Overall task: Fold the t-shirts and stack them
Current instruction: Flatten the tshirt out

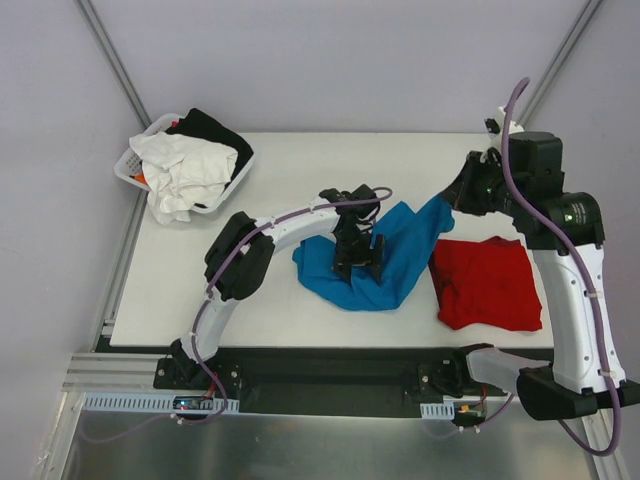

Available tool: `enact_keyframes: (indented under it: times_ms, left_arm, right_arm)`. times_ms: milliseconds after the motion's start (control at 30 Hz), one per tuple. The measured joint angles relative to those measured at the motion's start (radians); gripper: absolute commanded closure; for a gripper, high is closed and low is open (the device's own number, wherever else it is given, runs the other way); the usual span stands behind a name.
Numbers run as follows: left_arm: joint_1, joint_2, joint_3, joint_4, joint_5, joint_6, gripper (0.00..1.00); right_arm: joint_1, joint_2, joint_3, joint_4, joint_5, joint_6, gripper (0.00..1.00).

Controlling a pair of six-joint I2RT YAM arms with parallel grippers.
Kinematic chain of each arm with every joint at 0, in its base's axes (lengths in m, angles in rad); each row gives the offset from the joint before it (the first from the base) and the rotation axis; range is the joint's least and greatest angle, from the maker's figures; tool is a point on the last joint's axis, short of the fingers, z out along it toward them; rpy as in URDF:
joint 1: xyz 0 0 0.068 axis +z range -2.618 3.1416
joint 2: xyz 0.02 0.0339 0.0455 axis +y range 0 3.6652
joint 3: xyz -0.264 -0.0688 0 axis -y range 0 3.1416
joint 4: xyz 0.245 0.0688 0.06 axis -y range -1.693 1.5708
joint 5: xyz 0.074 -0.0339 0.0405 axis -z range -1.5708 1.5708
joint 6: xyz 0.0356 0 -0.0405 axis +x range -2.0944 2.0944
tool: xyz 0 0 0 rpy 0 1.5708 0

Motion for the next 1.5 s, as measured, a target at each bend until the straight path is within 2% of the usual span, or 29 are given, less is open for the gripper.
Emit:
enact_keyframes:
  times_ms: [33,67,100,267,367,567,733,1000,1267,1367,1500]
  left_arm:
    - [0.002,0.010,0.000,-0.001,0.001,-0.004,0.66]
    - [0.005,0.020,0.000,-0.005,0.001,-0.012,0.89]
    - [0.005,0.029,0.000,-0.010,0.000,-0.018,1.00]
    - [0.013,0.020,-0.002,-0.020,-0.031,-0.037,1.00]
    - [0.026,-0.024,-0.039,-0.014,-0.065,-0.049,1.00]
    - [0.135,-0.256,-0.237,-0.012,-0.186,-0.108,1.00]
    - [0.269,-0.463,-0.284,-0.086,-0.365,-0.140,1.00]
    - [0.259,-0.623,-0.166,-0.247,-0.537,-0.151,1.00]
    - [0.258,-0.628,0.141,-0.392,-0.637,-0.130,1.00]
    - [0.258,-0.652,0.242,-0.430,-0.652,-0.126,1.00]
    - [0.258,-0.748,0.247,-0.483,-0.656,-0.126,1.00]
  right_arm:
    - [0.000,0.000,-0.022,-0.010,-0.002,0.002,0.99]
    - [0.000,0.002,-0.050,-0.016,-0.007,0.003,0.99]
    - [0.000,0.010,-0.087,-0.019,-0.011,0.006,0.99]
    - [-0.001,0.077,-0.266,-0.037,-0.026,0.003,0.99]
    - [-0.001,0.125,-0.320,-0.037,-0.031,-0.002,0.99]
    - [-0.002,0.168,-0.358,-0.027,-0.040,-0.005,0.99]
    - [-0.002,0.169,-0.388,-0.019,-0.038,-0.011,0.99]
    - [-0.003,0.169,-0.332,-0.008,0.010,-0.022,0.99]
    - [-0.010,0.156,-0.153,0.000,0.073,-0.020,0.99]
    - [-0.014,0.106,-0.124,-0.003,0.096,-0.006,0.99]
    - [-0.016,-0.014,-0.102,-0.027,0.142,0.010,0.99]
